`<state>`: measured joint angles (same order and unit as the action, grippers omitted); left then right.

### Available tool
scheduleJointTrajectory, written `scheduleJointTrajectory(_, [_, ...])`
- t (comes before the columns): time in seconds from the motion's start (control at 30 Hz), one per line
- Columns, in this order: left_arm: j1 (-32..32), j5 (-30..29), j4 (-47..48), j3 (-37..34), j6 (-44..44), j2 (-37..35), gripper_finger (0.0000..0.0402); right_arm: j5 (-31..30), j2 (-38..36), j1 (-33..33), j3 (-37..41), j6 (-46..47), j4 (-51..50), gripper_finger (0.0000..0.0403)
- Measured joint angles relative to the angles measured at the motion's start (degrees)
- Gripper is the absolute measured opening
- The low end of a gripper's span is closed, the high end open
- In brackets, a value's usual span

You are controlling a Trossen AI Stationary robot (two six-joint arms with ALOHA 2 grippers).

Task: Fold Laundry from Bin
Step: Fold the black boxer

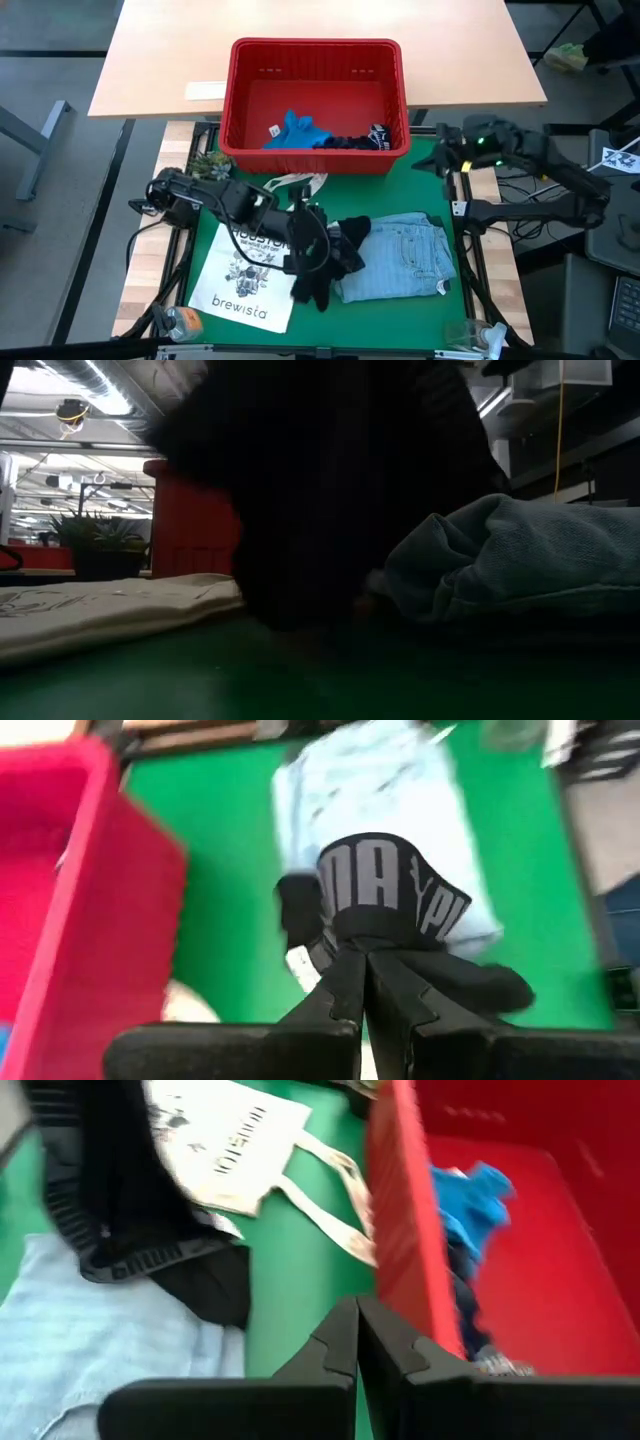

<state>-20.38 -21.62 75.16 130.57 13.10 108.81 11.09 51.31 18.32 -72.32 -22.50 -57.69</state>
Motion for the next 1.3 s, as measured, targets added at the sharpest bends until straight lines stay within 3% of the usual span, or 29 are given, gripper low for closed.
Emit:
scheduleJointTrajectory(0.13, [-0.77,-4.01,1.98,-3.17,5.14,-0.11,0.0000,-0.02,-0.06,-6.26,9.23,0.02,12.01,0.0005])
scheduleJointTrajectory(0.3, [-0.39,-5.03,2.37,-6.74,8.89,-0.11,0.0000,0.39,2.48,-13.48,19.13,0.02,28.56,0.0005])
scheduleJointTrajectory(0.57, [0.13,-5.21,2.34,-9.64,13.15,-0.07,0.0000,0.54,9.47,-22.46,21.64,-0.07,38.60,0.0012])
scheduleJointTrajectory(0.77, [0.11,-5.21,2.22,-9.89,15.53,-0.09,0.0000,0.55,14.04,-25.97,21.64,1.57,39.98,0.0088])
scheduleJointTrajectory(1.0, [0.11,-5.30,2.20,-9.89,18.30,-0.09,0.0000,0.80,19.45,-29.30,21.64,10.70,39.49,0.0193])
scheduleJointTrajectory(1.2, [0.11,-5.34,1.53,-9.89,18.42,-0.09,0.0000,8.69,23.99,-32.67,21.64,11.84,39.54,0.0225])
scheduleJointTrajectory(1.3, [0.11,-5.36,0.81,-9.89,18.47,-0.09,0.0000,8.90,25.92,-34.05,21.64,11.80,39.59,0.0227])
